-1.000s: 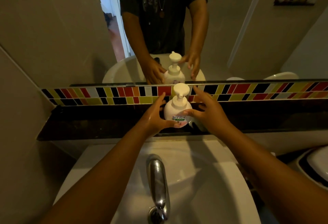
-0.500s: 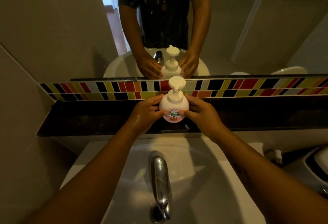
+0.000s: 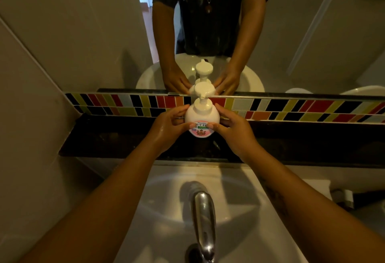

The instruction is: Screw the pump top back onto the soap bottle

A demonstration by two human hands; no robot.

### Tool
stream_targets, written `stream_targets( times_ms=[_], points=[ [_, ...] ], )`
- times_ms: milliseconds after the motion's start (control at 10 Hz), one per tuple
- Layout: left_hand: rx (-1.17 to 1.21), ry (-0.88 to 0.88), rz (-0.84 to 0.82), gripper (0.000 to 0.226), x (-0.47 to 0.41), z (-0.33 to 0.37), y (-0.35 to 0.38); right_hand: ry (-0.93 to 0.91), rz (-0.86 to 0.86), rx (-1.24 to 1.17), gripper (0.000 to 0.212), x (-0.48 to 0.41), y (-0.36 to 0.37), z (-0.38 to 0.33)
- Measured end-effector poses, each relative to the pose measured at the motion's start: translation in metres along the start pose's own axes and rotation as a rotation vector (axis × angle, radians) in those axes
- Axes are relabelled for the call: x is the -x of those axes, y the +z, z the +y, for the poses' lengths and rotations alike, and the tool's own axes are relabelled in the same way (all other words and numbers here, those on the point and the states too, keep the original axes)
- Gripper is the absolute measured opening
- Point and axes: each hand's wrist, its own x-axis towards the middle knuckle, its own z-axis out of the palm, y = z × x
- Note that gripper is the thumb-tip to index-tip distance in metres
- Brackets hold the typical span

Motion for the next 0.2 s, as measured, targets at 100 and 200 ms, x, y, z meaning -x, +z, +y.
stream_targets(
  times_ms=[100,200],
  points=[
    [-0.021,-0.005,0.003,0.063,0.0005,-0.002,-0.0008,0.005,0.006,0.046,0.067,0.0003,0.0018,0.0015],
    [-0.128,0.012,0.089,0.065,0.007,-0.0055,-0.0041,0.006,0.049,0.149,0.074,0.0027,-0.0005,0.0057]
  ],
)
